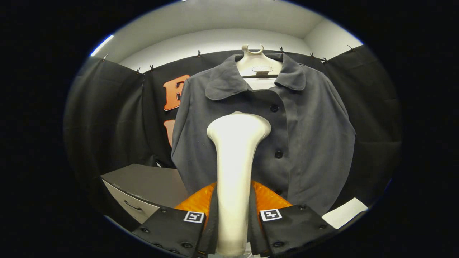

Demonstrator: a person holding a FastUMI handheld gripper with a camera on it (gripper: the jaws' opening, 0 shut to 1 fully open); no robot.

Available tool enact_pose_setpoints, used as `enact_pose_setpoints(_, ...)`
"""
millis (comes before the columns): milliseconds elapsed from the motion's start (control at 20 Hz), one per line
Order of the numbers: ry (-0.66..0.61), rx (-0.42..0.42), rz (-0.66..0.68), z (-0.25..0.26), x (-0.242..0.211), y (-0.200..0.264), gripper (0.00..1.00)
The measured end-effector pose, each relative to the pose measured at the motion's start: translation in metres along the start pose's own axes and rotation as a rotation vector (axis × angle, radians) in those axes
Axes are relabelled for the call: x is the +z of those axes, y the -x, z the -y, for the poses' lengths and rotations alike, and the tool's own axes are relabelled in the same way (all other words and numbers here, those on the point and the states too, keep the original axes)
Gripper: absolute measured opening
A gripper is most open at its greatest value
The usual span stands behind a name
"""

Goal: Iron the clothes twice with a garment steamer, once on the left side and once on the right side.

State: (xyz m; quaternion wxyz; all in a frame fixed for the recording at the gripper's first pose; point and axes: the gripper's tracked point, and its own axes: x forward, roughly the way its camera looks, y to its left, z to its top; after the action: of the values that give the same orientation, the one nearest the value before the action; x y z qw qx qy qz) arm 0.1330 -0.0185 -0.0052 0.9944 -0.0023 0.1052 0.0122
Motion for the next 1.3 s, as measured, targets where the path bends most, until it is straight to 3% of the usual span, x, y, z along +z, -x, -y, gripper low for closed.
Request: enact_pose_setpoints(1300, -0.043, -0.042, -0.203, 0.005, -0.143, 0.015, 0.43)
